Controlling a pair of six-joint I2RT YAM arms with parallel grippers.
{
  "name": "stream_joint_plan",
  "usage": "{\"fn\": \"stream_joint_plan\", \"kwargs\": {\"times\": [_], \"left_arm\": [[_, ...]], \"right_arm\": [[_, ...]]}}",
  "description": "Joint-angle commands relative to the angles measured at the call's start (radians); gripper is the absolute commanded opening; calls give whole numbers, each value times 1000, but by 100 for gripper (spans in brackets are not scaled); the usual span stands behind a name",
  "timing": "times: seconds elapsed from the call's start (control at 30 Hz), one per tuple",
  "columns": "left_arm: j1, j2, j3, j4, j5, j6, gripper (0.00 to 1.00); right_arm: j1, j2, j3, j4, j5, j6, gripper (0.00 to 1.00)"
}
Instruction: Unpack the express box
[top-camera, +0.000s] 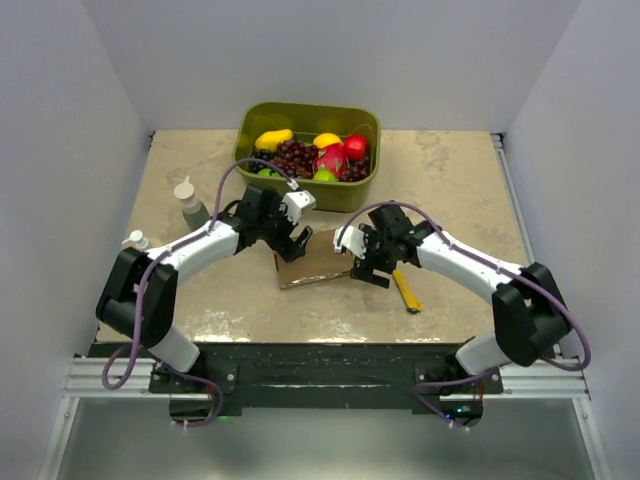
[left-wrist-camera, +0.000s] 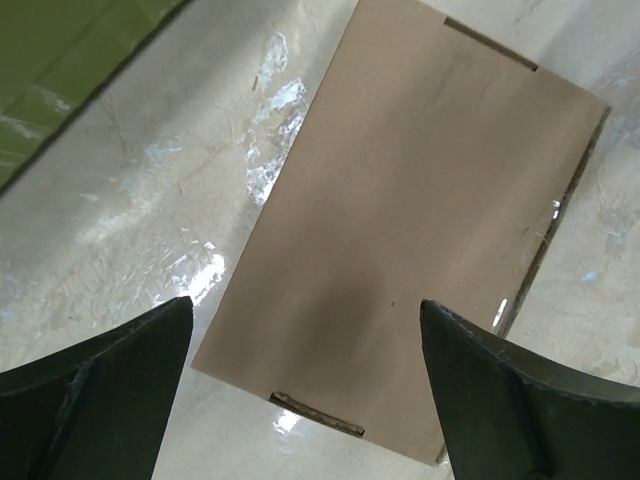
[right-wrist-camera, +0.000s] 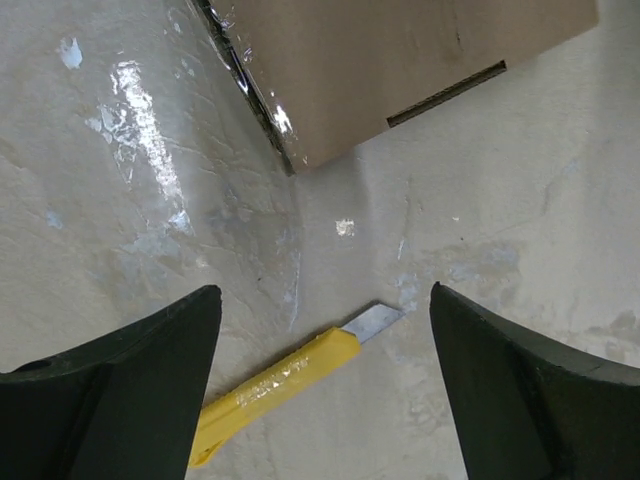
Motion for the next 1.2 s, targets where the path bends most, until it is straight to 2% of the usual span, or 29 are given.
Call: {"fn": "stream_joint_plan", "kwargs": {"times": [0.0,0.13,0.23,0.4,0.57,0.6,0.7,0.73,0.8,0.9,1.0,1.07,1.17], "left_arm": [[17,52,39,30,12,-18,100],[59,80,22,59,-17,-66,100],[80,91,11,49,12,-73,98],[82,26,-61,-2,153,-55,93],[82,-67,-173,-71,287,15,82],[82,-84,-179,-88,319,31,72],[82,-115,-165,-125,379,69,70],[80,-112,-156,-146,455,94,70],[71,-98,-132,-218,520,178,69],[59,-94,-107,-257,528,251,69],[60,-61,-20,-393,489,342,68],[60,-46,26,-502,474,412,68],[60,-70,33,-519,450,424,69]], "right_arm": [[14,34,20,83,-27,-62,88],[25,77,43,51,-90,-147,89],[27,124,57,100,-84,-138,90],[25,239,127,215,5,-12,89],[24,345,239,243,44,29,87],[25,351,259,253,53,37,87],[24,374,288,263,65,63,87],[24,376,293,263,68,71,87],[27,380,300,255,67,85,88],[25,364,305,218,68,88,89],[7,305,307,150,130,95,89],[-37,270,311,88,139,123,88],[-108,209,287,-13,168,160,85]]}}
